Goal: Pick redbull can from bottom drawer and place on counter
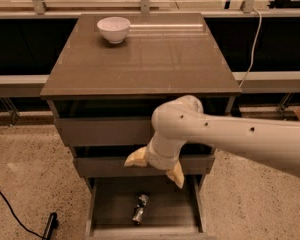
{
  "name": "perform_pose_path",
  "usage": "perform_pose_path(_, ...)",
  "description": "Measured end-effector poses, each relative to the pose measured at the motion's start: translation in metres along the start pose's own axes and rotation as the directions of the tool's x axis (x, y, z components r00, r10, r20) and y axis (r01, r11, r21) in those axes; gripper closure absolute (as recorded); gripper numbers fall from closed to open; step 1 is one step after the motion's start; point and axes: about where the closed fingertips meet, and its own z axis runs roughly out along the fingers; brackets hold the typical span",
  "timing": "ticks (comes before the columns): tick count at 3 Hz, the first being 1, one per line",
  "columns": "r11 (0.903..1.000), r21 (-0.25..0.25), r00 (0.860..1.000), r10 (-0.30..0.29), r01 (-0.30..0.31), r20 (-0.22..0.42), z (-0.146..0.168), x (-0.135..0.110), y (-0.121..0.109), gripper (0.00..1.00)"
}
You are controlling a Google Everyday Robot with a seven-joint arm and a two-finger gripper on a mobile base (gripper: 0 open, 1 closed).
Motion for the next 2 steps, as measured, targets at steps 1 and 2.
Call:
perform_pose_path(1,0.9949,-0.010,0.995,-0.101,0.101,-0.024,0.0402,-0.0044,0.0030,0.00)
perform_pose_path(2,0.9949,-0.010,0.995,-0.101,0.101,-0.024,0.0402,-0.0044,0.0029,0.00)
